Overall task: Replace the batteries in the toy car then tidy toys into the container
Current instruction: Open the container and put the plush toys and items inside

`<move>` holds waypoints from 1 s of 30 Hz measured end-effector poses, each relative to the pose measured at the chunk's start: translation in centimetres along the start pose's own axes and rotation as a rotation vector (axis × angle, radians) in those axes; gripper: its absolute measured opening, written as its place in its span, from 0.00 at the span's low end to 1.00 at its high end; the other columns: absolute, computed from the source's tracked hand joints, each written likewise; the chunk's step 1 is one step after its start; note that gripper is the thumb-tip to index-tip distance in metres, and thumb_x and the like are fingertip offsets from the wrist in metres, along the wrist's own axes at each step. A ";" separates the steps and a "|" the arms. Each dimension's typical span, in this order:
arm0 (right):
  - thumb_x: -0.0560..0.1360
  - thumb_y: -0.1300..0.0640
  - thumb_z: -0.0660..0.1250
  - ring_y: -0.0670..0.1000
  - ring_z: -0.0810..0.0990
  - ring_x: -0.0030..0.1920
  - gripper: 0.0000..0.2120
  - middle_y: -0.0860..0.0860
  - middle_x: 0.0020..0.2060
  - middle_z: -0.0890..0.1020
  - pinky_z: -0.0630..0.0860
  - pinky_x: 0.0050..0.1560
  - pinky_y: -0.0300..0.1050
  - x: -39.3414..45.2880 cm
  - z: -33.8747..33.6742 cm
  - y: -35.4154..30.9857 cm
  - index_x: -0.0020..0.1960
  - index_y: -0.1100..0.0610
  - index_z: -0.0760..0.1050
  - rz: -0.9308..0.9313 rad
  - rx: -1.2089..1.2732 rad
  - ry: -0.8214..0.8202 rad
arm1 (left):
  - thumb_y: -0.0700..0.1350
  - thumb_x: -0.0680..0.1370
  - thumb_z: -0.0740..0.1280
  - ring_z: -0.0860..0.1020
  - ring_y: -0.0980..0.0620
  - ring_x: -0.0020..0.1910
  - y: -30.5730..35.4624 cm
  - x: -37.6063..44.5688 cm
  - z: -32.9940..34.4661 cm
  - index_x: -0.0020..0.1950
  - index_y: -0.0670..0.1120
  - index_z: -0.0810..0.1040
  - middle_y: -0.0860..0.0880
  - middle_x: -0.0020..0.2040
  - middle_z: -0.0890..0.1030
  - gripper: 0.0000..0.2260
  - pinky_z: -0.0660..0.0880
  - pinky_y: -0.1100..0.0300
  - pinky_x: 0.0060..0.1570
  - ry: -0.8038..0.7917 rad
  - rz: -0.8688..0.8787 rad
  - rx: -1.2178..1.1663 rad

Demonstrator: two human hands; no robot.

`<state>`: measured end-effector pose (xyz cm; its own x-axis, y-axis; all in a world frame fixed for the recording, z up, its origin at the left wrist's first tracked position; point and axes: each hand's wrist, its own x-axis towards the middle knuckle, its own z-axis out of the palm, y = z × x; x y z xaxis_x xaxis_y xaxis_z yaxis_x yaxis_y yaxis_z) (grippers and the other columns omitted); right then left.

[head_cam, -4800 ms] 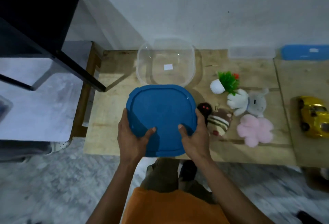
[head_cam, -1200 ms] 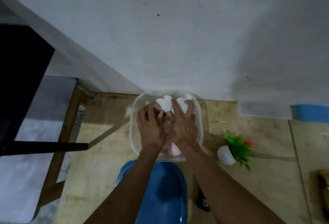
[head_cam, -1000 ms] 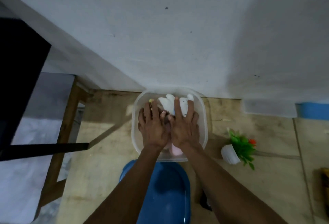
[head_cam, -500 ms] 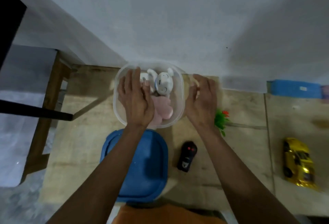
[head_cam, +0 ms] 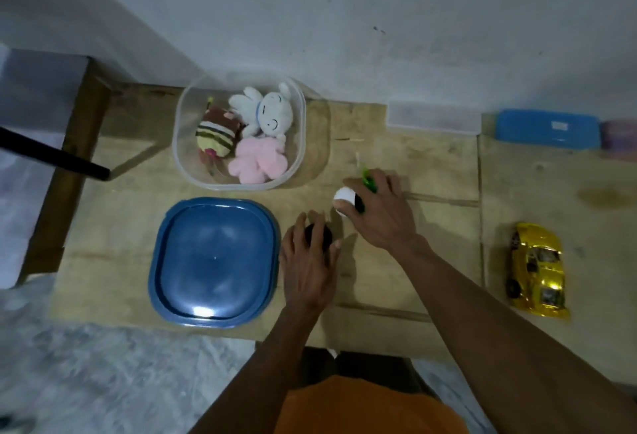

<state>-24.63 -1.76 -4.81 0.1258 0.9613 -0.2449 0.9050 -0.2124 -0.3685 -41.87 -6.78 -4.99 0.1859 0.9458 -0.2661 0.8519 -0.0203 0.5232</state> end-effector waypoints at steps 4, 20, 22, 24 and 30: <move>0.73 0.27 0.55 0.62 0.63 0.71 0.34 0.55 0.73 0.66 0.74 0.59 0.60 -2.3 0.7 0.5 0.70 0.46 0.70 0.035 0.042 0.034 | 0.62 0.82 0.50 0.56 0.40 0.76 -0.2 -0.3 1.2 0.81 0.54 0.57 0.45 0.81 0.56 0.28 0.58 0.41 0.73 -0.011 -0.053 0.065; 0.70 0.29 0.64 0.56 0.76 0.58 0.30 0.50 0.55 0.81 0.76 0.53 0.53 -1.1 -1.5 -2.9 0.60 0.51 0.78 0.220 0.526 0.278 | 0.50 0.83 0.64 0.60 0.40 0.73 0.8 0.4 -4.4 0.78 0.49 0.64 0.39 0.77 0.63 0.24 0.60 0.50 0.70 0.309 -0.087 -0.284; 0.70 0.29 0.64 0.56 0.78 0.56 0.29 0.48 0.53 0.82 0.77 0.50 0.52 0.3 -3.2 -5.7 0.58 0.50 0.78 0.176 0.590 0.369 | 0.49 0.82 0.65 0.63 0.39 0.71 0.5 2.3 -7.6 0.78 0.47 0.66 0.39 0.75 0.66 0.24 0.60 0.53 0.67 0.448 -0.051 -0.270; 0.70 0.30 0.65 0.56 0.77 0.56 0.28 0.49 0.52 0.82 0.77 0.49 0.51 2.4 -4.9 -9.0 0.58 0.51 0.78 0.122 0.608 0.429 | 0.49 0.82 0.66 0.64 0.39 0.71 -0.5 4.8 -10.9 0.77 0.46 0.67 0.39 0.75 0.67 0.24 0.58 0.58 0.66 0.540 -0.057 -0.261; 0.73 0.31 0.64 0.57 0.75 0.61 0.28 0.51 0.60 0.80 0.74 0.57 0.55 8.5 -5.4 -18.0 0.61 0.51 0.76 0.059 0.462 0.360 | 0.47 0.81 0.66 0.64 0.38 0.68 -4.6 12.6 -16.0 0.77 0.49 0.64 0.38 0.71 0.69 0.26 0.51 0.64 0.59 0.425 -0.136 -0.224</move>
<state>-37.65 11.19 4.63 0.3738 0.9274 0.0134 0.6316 -0.2439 -0.7359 -51.32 10.39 2.21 -0.1749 0.9845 -0.0147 0.7199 0.1381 0.6802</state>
